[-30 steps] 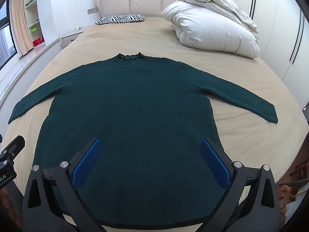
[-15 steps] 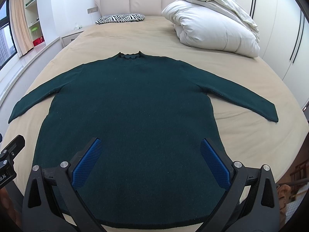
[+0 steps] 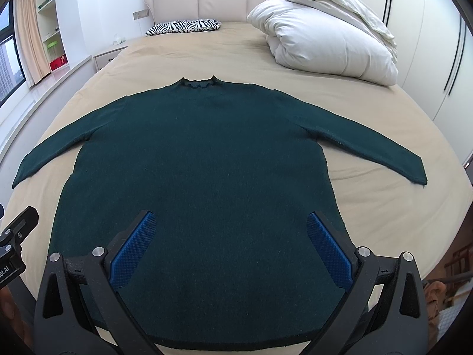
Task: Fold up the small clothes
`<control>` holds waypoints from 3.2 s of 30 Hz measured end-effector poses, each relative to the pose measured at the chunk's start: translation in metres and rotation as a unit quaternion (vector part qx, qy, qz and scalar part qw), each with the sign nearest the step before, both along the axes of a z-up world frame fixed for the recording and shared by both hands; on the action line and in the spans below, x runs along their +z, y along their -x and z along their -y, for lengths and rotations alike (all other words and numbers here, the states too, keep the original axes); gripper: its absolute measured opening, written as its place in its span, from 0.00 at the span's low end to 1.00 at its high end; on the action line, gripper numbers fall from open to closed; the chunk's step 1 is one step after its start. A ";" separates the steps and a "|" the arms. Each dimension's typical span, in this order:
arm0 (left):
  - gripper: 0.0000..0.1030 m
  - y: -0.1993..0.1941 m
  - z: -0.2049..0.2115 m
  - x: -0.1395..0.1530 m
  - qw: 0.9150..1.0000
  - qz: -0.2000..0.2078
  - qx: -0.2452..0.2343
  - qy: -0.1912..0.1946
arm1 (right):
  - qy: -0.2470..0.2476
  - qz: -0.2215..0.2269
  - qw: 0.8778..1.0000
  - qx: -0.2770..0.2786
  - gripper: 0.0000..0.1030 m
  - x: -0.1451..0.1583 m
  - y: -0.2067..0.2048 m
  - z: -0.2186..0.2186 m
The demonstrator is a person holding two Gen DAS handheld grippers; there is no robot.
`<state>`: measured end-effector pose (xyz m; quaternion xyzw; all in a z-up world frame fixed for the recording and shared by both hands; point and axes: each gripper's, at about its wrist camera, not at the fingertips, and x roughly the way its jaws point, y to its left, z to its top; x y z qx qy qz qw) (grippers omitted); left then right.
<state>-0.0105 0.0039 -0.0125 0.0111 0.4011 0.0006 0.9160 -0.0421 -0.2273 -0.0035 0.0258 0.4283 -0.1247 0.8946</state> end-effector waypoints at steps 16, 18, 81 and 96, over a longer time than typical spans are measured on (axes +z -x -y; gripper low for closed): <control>1.00 -0.012 0.006 -0.004 1.000 -0.014 -0.002 -0.005 | -0.007 -0.014 1.000 -0.004 1.00 -0.009 -0.012 0.009; 1.00 -0.014 0.008 -0.004 1.000 -0.014 0.000 -0.009 | -0.013 -0.008 1.000 -0.007 1.00 -0.009 -0.013 0.015; 0.84 -0.167 -0.022 -0.051 0.958 -0.065 -0.064 0.272 | -0.305 0.035 0.950 0.060 0.11 -0.081 -0.321 0.141; 0.64 -0.251 0.062 -0.092 0.943 -0.140 -0.096 0.288 | -0.319 0.071 0.944 0.054 0.77 -0.095 -0.198 0.172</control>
